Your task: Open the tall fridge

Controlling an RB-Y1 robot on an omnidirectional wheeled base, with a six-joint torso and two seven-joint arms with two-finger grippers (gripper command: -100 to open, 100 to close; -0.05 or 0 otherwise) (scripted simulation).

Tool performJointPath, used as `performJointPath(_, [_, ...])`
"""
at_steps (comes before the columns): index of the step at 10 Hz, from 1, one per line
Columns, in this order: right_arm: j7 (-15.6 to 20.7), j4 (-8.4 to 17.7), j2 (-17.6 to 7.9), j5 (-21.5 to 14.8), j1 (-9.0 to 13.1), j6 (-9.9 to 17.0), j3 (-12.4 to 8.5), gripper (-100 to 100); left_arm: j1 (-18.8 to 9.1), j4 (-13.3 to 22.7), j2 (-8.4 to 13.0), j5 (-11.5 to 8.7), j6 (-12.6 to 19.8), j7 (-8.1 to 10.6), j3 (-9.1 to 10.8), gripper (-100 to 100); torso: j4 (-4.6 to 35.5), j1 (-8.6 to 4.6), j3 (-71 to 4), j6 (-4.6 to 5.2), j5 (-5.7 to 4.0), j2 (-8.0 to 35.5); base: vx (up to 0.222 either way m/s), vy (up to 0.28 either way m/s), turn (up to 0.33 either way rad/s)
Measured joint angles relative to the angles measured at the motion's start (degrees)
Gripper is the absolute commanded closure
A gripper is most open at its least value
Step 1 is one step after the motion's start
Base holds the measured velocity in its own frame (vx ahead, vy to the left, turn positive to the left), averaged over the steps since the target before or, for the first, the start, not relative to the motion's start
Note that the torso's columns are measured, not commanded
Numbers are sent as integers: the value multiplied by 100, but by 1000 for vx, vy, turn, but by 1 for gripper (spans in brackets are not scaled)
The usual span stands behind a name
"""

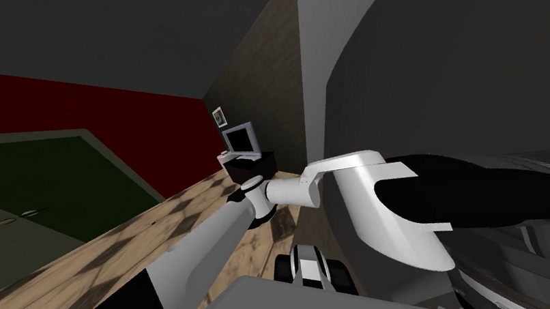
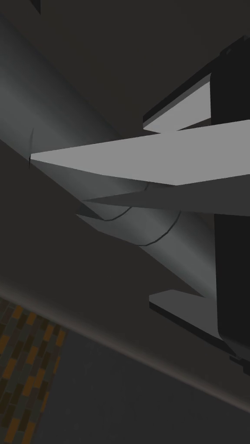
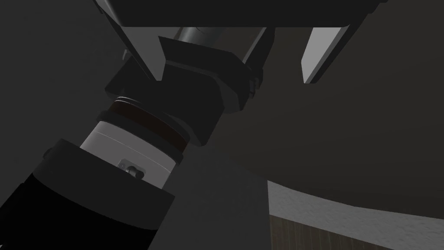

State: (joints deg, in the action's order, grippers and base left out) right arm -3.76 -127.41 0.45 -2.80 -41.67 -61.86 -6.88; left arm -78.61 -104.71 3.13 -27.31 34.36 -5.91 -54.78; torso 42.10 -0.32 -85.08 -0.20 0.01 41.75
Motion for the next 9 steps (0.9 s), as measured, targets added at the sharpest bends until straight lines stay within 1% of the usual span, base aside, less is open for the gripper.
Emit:
performJointPath(3, [0,0,0,0,0,0,0,0,-399,-56,23,-298,217,97,171,-100,-3,57,-6,-4,24,-7,26,-37,2])
performJointPath(4, [0,0,-1,0,0,0,-1,0,-424,-75,8,-314,232,104,173,0,-4,63,5,-2,18,2,-10,-8,-19])
performJointPath(9, [0,0,-1,0,0,0,-1,0,-435,-111,-29,-323,216,95,136,0,14,31,41,16,1,42,-3,0,-4])
